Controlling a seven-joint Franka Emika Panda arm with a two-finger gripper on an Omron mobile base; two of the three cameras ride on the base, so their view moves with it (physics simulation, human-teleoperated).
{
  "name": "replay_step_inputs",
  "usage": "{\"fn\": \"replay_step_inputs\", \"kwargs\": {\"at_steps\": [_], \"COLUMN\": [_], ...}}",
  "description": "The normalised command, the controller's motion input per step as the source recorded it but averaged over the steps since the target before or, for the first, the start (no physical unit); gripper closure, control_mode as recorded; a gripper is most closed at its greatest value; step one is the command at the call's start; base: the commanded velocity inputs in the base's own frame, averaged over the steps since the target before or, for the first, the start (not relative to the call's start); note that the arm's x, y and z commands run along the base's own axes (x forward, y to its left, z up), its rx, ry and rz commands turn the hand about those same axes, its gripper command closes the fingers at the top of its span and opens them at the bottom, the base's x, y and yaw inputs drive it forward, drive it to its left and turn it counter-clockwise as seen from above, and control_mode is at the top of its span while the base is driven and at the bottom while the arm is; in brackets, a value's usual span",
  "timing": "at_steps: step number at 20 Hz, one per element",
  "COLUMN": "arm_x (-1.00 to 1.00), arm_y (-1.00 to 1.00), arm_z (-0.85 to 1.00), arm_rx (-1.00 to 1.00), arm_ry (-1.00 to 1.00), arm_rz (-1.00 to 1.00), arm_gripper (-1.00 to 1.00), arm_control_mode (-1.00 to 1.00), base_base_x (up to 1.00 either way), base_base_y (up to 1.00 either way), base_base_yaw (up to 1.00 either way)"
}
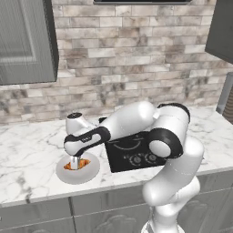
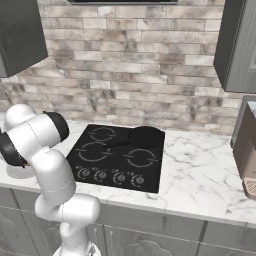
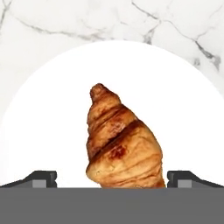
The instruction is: Pick the croissant and place it on the pan. Then turn on the stove to warm the croissant.
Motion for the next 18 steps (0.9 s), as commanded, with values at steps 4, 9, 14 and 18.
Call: {"fn": "replay_step_inputs", "kwargs": {"at_steps": [4,9,14,18], "arm_x": [0.01,0.01,0.04,0.01], "arm_y": [0.00,0.00,0.00,0.00], "arm_z": [-0.16,-0.18,-0.15,-0.18], "arm_rx": [0.00,0.00,0.00,0.00], "arm_ry": [0.00,0.00,0.00,0.00], "arm_rz": [0.00,0.00,0.00,0.00], "arm_gripper": [-1.00,-1.00,-1.00,-1.00], "arm_control_mode": [-1.00,-1.00,-1.00,-1.00], "base_base_x": [0.00,0.00,0.00,0.00], "base_base_y": [0.00,0.00,0.00,0.00], "base_base_yaw": [0.00,0.00,0.00,0.00]}}
